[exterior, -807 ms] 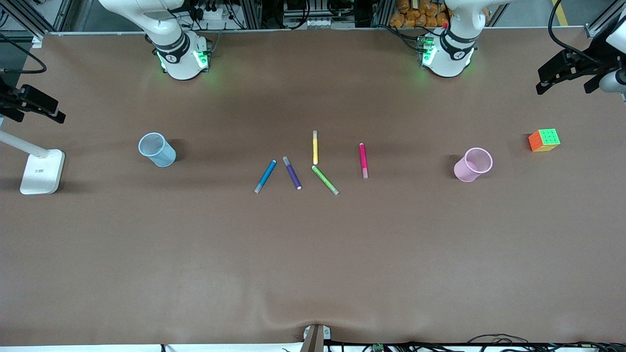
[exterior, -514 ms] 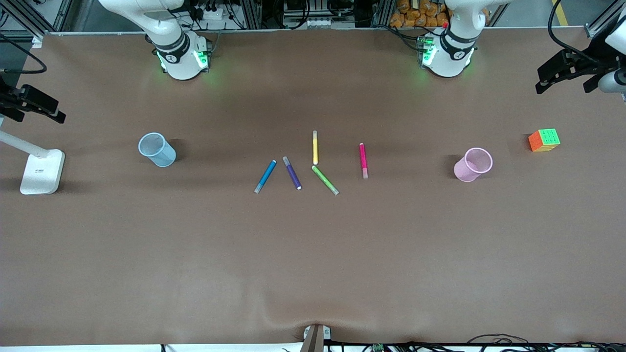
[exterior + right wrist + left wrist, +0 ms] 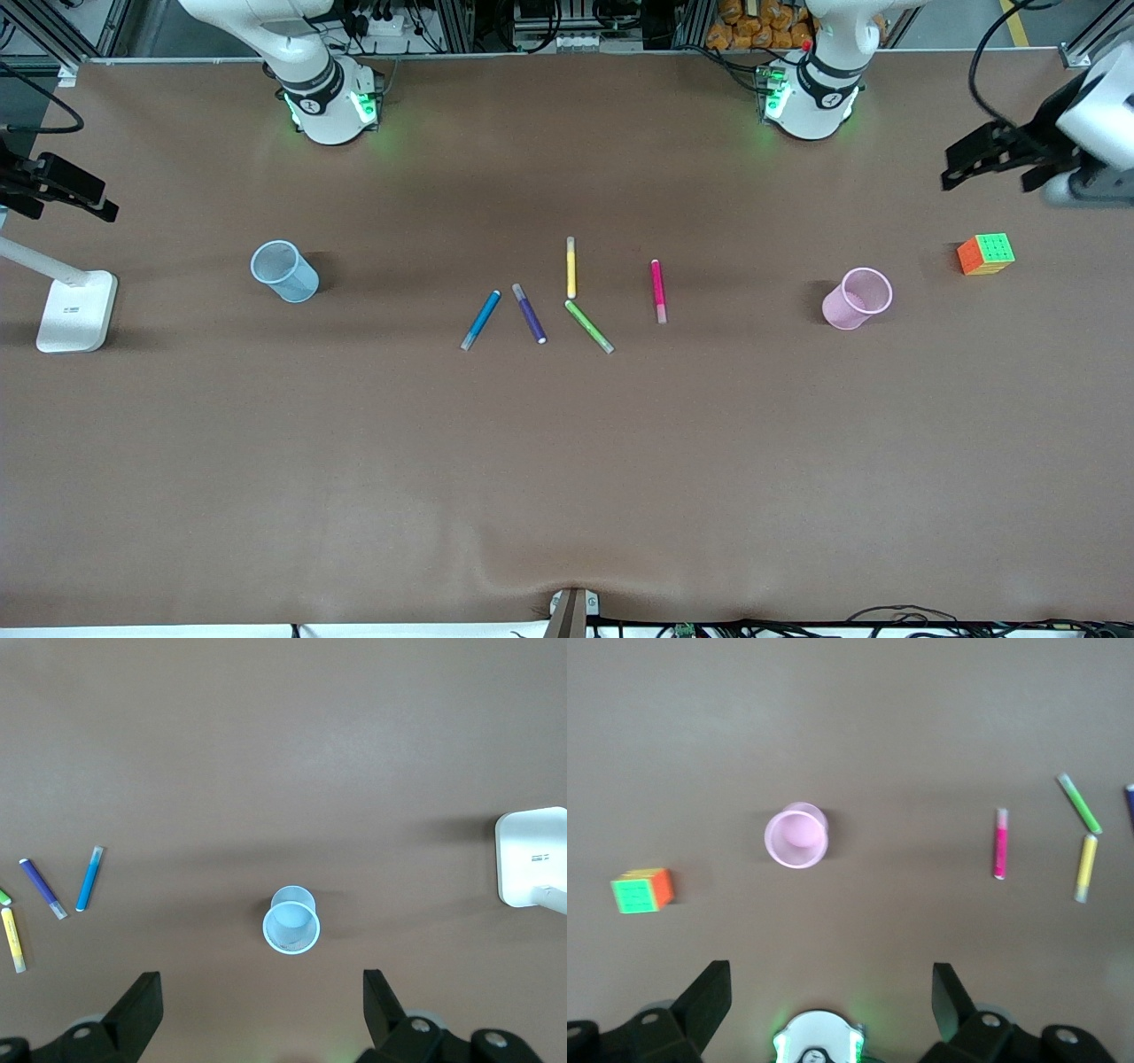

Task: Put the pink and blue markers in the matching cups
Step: 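Raise the left gripper from rest toward the markers, then move the left gripper over the pink marker and lower it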

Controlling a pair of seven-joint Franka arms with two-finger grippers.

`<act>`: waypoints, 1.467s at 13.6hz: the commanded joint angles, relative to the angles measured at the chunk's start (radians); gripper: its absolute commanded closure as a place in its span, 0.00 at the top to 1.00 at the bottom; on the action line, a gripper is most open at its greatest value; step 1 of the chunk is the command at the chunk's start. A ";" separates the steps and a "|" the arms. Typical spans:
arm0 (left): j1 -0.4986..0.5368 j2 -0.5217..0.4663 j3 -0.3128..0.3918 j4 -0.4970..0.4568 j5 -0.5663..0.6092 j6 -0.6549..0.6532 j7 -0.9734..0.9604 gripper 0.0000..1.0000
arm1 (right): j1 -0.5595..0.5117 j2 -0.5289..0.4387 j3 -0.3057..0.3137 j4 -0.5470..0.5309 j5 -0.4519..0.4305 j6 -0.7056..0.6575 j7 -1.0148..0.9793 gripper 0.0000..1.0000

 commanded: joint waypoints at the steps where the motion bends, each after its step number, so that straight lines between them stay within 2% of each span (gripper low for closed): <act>1: -0.004 0.073 -0.007 0.024 -0.034 -0.025 -0.017 1.00 | 0.000 -0.026 0.000 -0.020 -0.012 -0.009 0.007 1.00; 7: -0.080 0.156 -0.027 0.024 -0.013 -0.017 -0.080 1.00 | -0.002 -0.026 0.000 -0.020 -0.010 -0.009 0.009 1.00; 10: -0.172 0.208 -0.027 0.021 0.078 -0.005 -0.094 1.00 | -0.002 -0.026 0.000 -0.019 -0.010 -0.009 0.007 1.00; 13: -0.224 0.277 -0.040 0.013 0.072 0.032 -0.207 1.00 | -0.003 -0.026 -0.001 -0.019 -0.010 -0.009 0.007 1.00; 18: -0.277 0.314 -0.041 -0.064 0.066 0.151 -0.270 1.00 | -0.003 -0.025 -0.001 -0.017 -0.010 -0.009 0.007 1.00; 20: -0.290 0.340 -0.043 -0.074 0.049 0.161 -0.308 1.00 | -0.003 -0.025 -0.001 -0.017 -0.010 -0.009 0.007 1.00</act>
